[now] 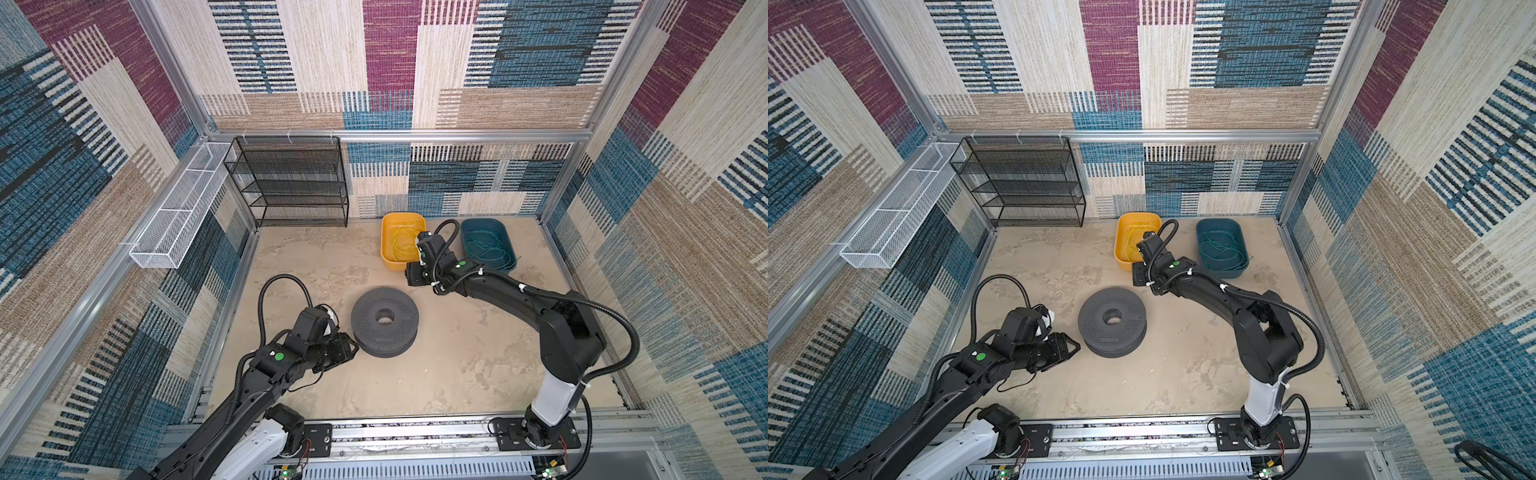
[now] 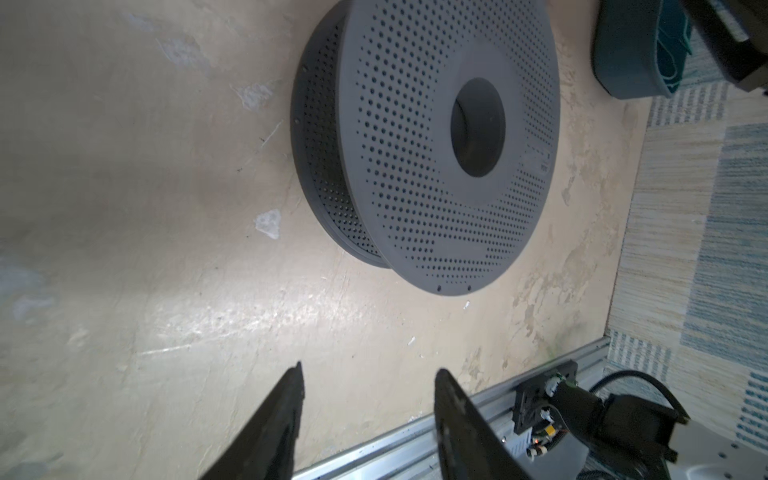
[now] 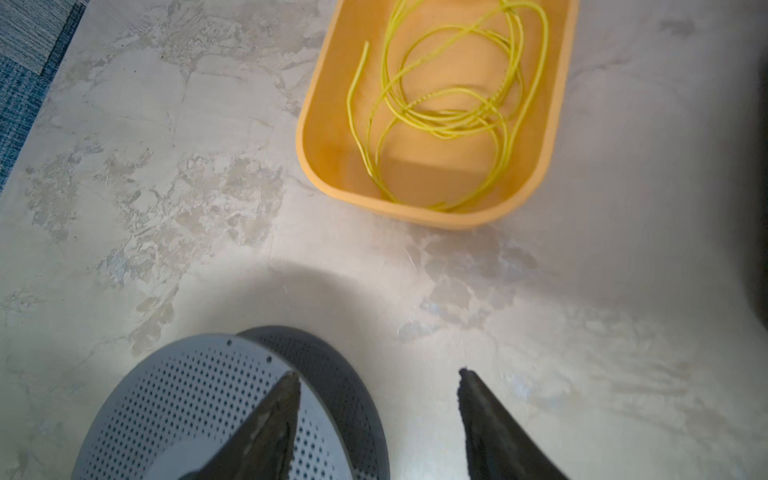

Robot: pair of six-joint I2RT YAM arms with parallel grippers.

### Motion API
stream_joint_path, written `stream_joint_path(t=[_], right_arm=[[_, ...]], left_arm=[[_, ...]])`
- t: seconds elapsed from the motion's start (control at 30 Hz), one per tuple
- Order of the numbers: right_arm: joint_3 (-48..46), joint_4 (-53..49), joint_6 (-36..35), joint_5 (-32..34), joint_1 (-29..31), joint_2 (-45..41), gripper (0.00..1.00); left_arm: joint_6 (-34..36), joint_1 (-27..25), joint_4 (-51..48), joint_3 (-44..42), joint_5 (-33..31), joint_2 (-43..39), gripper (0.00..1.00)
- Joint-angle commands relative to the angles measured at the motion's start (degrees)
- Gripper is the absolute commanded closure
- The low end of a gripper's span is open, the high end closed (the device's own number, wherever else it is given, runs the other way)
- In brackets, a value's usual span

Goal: Wrap the cables
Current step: 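Move the right gripper into the yellow tub and pinch the cable end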

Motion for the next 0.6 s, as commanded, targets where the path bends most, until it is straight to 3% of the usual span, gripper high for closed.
stream_joint_path(t=[0.0, 0.2, 0.37, 0.57], right_arm=[[5.48, 3.57, -4.48, -0.51, -0.45, 3.86, 0.4], [16.94, 4.99, -4.72, -7.36, -4.48, 13.89, 0.49], [28.89, 2.32, -4.62, -10.09, -5.33, 23.73, 0.5], [35.76, 1.76, -2.39, -12.32, -5.34, 29.47, 0.5]], left_arm=[[-1.22, 0.02, 3.69, 2.73, -2.56, 2.35, 0.48], [-1.09, -0.03, 4.23, 6.36, -8.2, 3.36, 0.48], [-1.26, 0.03, 4.34, 8.54, -10.72, 3.84, 0.48], [-1.33, 0.0, 3.73, 10.75, -10.67, 5.97, 0.48]])
